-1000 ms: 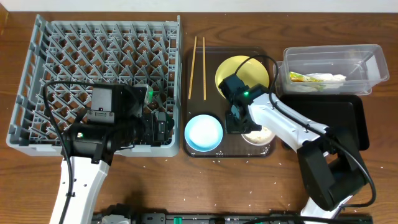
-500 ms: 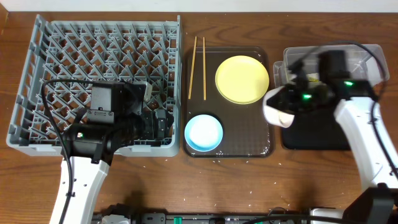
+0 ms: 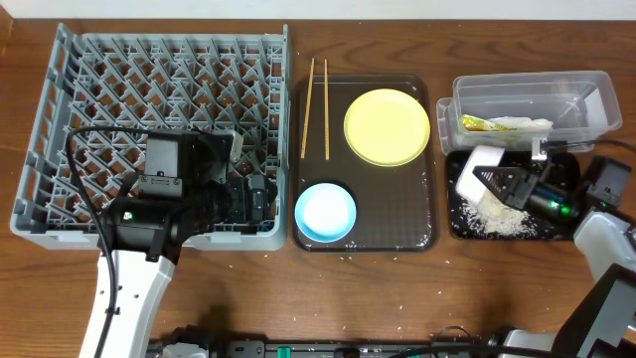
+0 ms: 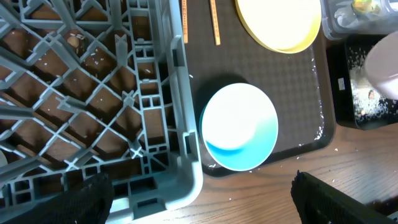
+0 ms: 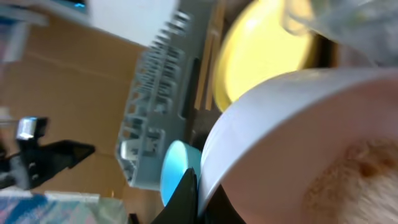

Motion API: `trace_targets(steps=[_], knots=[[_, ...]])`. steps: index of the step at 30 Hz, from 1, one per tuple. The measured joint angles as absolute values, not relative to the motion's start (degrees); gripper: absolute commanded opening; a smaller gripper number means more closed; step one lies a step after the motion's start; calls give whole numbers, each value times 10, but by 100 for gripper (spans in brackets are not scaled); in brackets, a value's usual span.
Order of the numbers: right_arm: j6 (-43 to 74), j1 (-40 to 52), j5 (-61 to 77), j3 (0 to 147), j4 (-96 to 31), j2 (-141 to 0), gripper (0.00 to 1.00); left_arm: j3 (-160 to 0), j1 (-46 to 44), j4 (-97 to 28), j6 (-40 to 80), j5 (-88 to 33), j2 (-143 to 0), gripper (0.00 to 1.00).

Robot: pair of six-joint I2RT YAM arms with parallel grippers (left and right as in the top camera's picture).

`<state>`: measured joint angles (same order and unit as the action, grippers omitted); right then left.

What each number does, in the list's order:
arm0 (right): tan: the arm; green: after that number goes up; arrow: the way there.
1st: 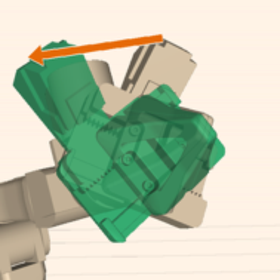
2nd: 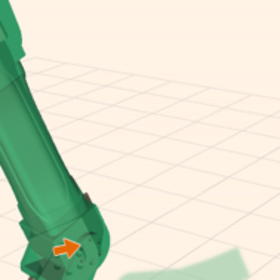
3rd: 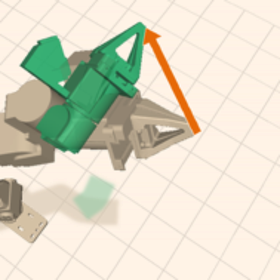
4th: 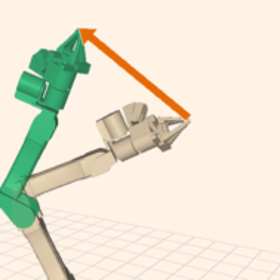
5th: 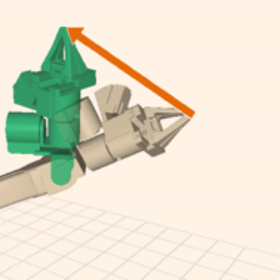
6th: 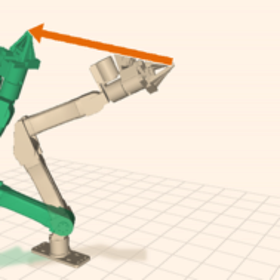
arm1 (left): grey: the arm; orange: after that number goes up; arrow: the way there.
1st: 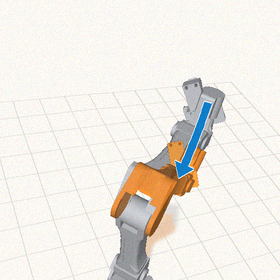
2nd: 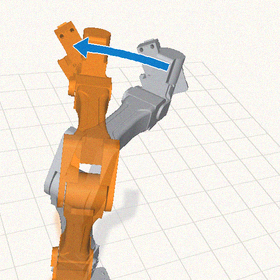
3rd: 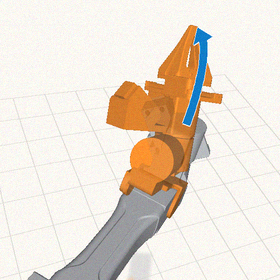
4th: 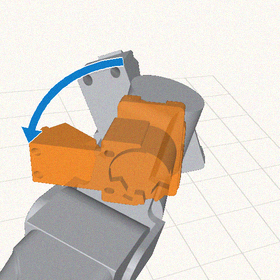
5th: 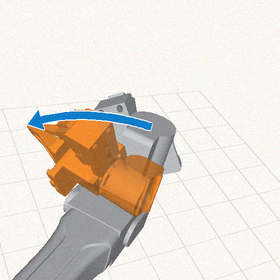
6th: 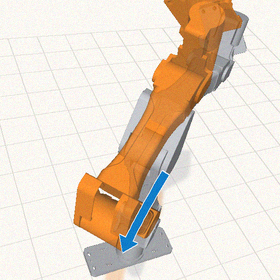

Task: Sort waste into correct bins and load items into the dishwasher
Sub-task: 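Tip the rice bowl over the black tray to dump the rice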

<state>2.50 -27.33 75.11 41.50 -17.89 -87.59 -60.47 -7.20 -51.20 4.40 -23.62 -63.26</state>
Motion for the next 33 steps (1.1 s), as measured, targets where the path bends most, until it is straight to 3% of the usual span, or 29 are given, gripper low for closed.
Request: trace_targets(steps=[5,33], knots=[[23,-279,815,414,-160,-876,1,-605,-72,-517,44,-236,-633,93],[10,-317,810,413,-188,-874,1,-605,-72,-495,44,-236,-633,93]])
